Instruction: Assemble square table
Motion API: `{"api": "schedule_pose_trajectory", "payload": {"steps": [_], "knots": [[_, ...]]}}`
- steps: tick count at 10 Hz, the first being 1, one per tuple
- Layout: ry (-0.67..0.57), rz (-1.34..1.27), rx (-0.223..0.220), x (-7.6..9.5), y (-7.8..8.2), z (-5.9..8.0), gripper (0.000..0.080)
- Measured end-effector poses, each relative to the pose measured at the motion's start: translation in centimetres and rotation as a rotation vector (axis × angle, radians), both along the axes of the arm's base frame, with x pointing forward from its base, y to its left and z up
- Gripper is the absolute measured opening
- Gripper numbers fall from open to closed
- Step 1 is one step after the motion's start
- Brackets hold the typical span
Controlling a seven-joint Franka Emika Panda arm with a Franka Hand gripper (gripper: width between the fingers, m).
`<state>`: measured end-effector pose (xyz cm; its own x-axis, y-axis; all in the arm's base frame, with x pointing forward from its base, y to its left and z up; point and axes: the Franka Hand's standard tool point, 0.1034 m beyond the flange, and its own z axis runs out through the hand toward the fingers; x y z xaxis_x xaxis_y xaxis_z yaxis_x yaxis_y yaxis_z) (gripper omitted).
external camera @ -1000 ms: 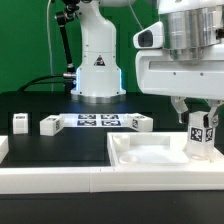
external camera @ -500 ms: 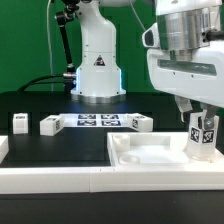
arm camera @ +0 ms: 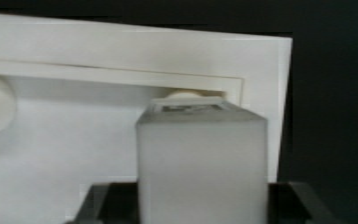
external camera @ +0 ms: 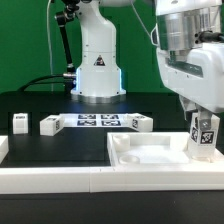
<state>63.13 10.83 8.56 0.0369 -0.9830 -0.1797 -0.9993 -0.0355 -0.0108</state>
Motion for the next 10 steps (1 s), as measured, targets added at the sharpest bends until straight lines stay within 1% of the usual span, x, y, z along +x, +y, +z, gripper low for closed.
{"api": "schedule_pose_trajectory", "payload": {"steps": [3,4,5,6,7,8,10], "knots": [[0.003,-0.019,0.0,0.0,0.1,0.0,0.029],[-0.001,0.007,0.0,0.0,0.1,0.0,0.0446],[-0.006,0.036,0.0,0.0,0.1,0.0,0.0572],[-0.005,0.044,-0.001,-0.1,0.3,-0.1,0.0633],[-0.006,0.071,-0.002,-0.2,0.8,-0.1,0.0633],[-0.02,0.166,-0.004,-0.3,1.1,-0.1,0.0645],[-0.05,0.324,-0.005,-0.3,0.9,-0.1,0.0649]]}}
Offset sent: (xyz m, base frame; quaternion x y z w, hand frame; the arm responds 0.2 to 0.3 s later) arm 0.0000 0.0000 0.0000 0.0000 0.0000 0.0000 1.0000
